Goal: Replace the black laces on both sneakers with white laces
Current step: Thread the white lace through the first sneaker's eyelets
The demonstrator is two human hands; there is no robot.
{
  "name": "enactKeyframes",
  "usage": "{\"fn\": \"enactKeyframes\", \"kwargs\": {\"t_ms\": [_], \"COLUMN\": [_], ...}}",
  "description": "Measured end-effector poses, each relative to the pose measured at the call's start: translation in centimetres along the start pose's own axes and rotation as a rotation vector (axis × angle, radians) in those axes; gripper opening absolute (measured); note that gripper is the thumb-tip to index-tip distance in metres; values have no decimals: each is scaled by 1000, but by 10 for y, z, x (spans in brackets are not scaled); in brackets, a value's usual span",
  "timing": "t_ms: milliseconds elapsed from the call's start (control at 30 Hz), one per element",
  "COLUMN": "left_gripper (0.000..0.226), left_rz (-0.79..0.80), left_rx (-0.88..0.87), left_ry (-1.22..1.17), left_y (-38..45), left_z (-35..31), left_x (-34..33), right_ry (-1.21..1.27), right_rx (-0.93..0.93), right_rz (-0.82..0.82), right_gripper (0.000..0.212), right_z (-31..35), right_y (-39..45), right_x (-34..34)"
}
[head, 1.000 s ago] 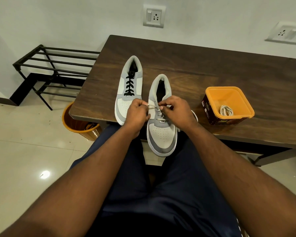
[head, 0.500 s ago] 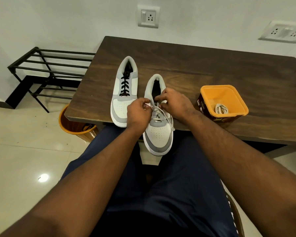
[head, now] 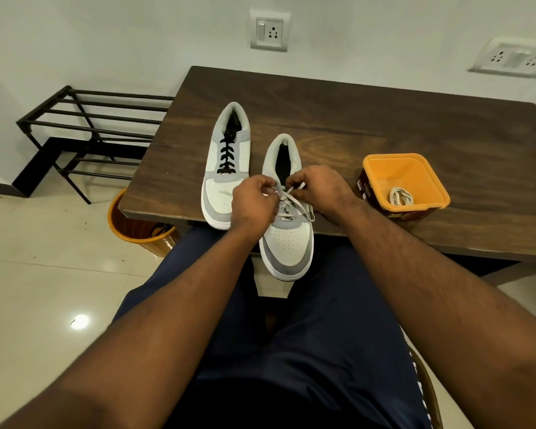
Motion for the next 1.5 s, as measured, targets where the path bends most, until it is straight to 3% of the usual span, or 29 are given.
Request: {"fn": "enactKeyframes", "kwargs": {"t_ms": [167, 267, 333, 500, 667, 867, 1000, 1100, 1267, 1500], "left_gripper": [24, 25, 23, 15, 11, 9, 33, 25, 18, 4], "left_rz": [-25, -201, -228, 46, 23, -274, -47, 81, 30, 19], "left_rx": [-10, -29, -47, 4, 12, 11, -113, -110, -61, -78], "left_ry": [84, 136, 262, 130, 108, 418, 367, 221, 97, 163], "left_y": [8, 13, 12, 8, 10, 16, 16, 11, 10, 14], "left_z": [3, 8, 6, 4, 6, 3, -7, -10, 7, 1], "left_x": [12, 53, 63, 12, 3, 83, 53, 14, -1, 1], "right_ry": [25, 65, 66, 88, 100, 114, 113, 136, 468, 463], "right_rx": [13, -2, -1, 12, 17, 22, 28, 26, -36, -35], "right_rz": [1, 30, 17, -34, -22, -34, -12, -49, -223, -187], "right_gripper": [22, 26, 24, 18, 19, 18, 18, 19, 40, 15], "right_z": [-3, -10, -12, -8, -11, -17, -15, -15, -29, -28], "right_y": [-1, 2, 3, 2, 0, 1, 4, 1, -17, -9], "right_x": [0, 0, 0, -1, -2, -1, -3, -3, -10, -18]}}
Point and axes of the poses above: each hand's wrist, its own y-axis towards the middle knuckle, its own x-axis out of the back of the hand, z = x × y, the point moved 9 cm from there along y, towards the middle knuckle, and after that the axes turned 7 degrees about z, right-handed, at the moved point
